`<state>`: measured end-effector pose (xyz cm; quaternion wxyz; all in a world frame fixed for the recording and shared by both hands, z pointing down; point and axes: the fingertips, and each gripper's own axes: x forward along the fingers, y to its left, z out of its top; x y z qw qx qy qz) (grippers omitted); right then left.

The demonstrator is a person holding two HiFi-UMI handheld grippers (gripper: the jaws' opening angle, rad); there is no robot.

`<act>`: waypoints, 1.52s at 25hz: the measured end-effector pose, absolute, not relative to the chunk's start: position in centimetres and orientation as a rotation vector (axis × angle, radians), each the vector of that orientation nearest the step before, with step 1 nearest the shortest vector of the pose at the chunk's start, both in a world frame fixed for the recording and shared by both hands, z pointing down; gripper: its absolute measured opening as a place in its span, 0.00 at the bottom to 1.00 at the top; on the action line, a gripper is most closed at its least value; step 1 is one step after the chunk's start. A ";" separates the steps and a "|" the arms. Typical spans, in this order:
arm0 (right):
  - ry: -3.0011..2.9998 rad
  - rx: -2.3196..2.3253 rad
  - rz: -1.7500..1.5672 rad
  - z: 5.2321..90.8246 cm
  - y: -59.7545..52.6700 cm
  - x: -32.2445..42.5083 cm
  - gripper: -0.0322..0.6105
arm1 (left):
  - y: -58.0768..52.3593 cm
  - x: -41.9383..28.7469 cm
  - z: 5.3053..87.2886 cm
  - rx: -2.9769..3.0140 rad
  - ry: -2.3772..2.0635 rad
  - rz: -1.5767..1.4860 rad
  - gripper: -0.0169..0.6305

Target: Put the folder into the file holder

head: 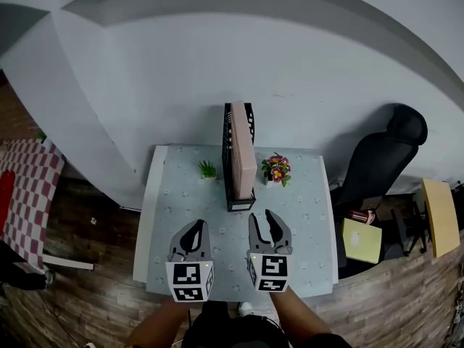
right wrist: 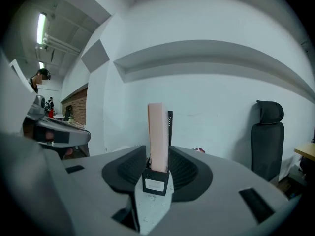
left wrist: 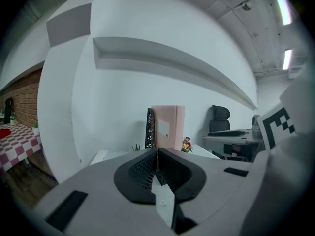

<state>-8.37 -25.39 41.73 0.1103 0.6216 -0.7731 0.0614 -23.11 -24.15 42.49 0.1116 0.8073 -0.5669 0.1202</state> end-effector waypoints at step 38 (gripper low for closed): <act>-2.537 1.411 0.276 41.5 0.8 -4.2 0.07 | 1.3 -15.6 42.3 2.289 -1.781 0.319 0.05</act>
